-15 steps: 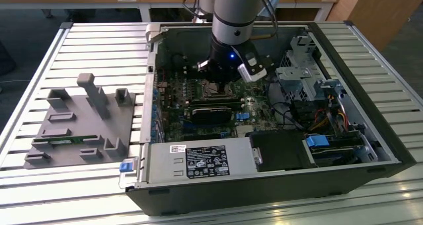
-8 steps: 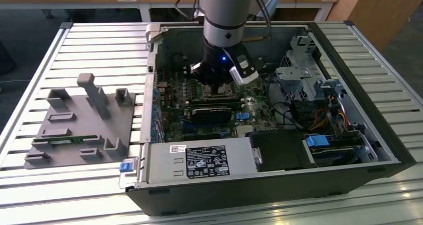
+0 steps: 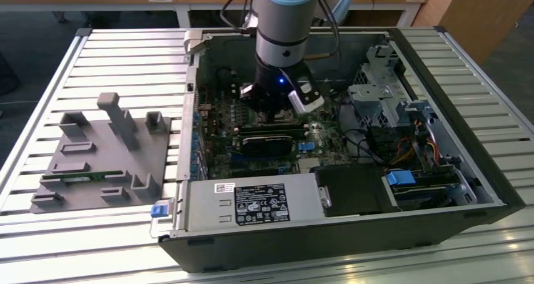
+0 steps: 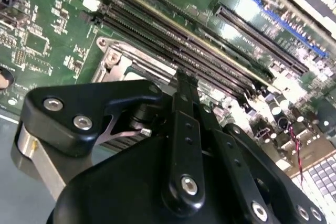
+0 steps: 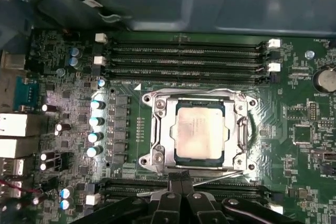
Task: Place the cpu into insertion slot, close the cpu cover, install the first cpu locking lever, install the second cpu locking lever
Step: 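Install the second cpu locking lever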
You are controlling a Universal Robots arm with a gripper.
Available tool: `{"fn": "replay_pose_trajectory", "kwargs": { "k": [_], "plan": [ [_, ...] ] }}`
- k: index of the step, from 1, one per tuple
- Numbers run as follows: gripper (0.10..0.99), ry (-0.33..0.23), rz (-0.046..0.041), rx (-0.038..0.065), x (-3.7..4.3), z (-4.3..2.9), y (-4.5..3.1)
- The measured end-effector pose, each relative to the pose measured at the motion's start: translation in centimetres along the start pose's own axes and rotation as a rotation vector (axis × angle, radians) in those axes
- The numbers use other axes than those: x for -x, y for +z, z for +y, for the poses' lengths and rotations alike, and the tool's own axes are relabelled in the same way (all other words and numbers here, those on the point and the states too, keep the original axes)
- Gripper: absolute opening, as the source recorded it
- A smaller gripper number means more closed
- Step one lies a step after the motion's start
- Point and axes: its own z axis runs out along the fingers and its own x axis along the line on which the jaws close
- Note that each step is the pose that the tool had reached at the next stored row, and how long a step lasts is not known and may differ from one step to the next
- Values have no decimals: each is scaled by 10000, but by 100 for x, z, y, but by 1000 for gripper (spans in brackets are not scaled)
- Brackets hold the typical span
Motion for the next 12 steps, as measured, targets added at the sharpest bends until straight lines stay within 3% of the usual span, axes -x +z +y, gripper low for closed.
{"fn": "replay_pose_trajectory", "kwargs": {
  "k": [2,8,12],
  "plan": [
    [106,-3,-2,109,-3,-32,0],
    [106,-12,-11,636,-92,-97,-4],
    [106,-16,-15,783,-158,-124,11]
  ]
}}
